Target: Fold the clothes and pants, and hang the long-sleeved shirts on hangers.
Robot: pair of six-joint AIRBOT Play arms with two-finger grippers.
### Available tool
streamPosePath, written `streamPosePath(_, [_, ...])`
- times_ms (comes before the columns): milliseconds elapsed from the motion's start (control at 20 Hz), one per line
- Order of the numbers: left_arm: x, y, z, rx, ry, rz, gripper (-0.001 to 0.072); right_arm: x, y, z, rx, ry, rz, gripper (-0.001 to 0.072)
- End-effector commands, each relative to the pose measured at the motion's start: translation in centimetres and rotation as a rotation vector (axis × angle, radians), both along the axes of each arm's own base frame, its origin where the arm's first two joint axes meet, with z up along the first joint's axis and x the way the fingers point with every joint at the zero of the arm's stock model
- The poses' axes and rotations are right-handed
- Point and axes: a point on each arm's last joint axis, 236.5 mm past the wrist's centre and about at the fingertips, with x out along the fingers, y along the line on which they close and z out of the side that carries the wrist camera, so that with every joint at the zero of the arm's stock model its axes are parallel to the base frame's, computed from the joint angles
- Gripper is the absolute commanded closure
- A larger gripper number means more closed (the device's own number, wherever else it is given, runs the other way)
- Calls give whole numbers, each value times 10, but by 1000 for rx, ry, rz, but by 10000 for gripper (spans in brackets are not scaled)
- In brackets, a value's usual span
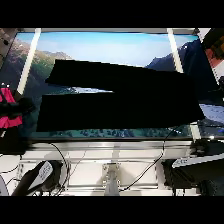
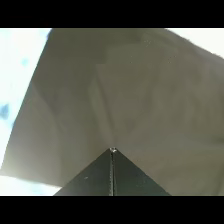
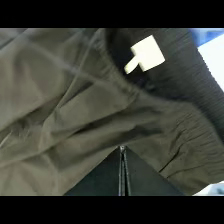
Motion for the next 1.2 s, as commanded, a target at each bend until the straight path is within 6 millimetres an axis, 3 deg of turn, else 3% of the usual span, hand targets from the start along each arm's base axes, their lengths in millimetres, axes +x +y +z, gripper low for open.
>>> streamPosePath(0, [-40, -2, -25, -87, 37, 138, 704, -24, 22, -3, 54, -81, 15, 698])
streamPosePath(150, [-68, -11, -51, -206, 48, 292, 703, -44, 22, -3, 108, -185, -74, 697])
streamPosePath(250, [-80, -4, -64, -245, 43, 417, 702, -41, 9, -7, 89, -233, -125, 695])
streamPosePath(300, [-86, -1, -71, -268, 56, 479, 702, -40, 0, -12, 57, -228, -141, 648])
streamPosePath(350, [-91, 1, -76, -291, 72, 518, 652, -37, -4, -14, 38, -229, -153, 413])
streamPosePath(400, [-94, 1, -81, -298, 85, 529, 480, -34, -4, -14, 31, -236, -157, 171])
streamPosePath(450, [-97, -3, -85, -314, 104, 528, 291, -30, -3, -14, 25, -239, -153, 84])
streamPosePath(800, [-89, -13, -110, -414, 136, 525, 282, -8, 33, -14, 32, -240, -49, 85])
streamPosePath(1150, [-74, 14, -133, -405, 100, 641, 302, -2, 58, -14, 57, -228, 19, 84])
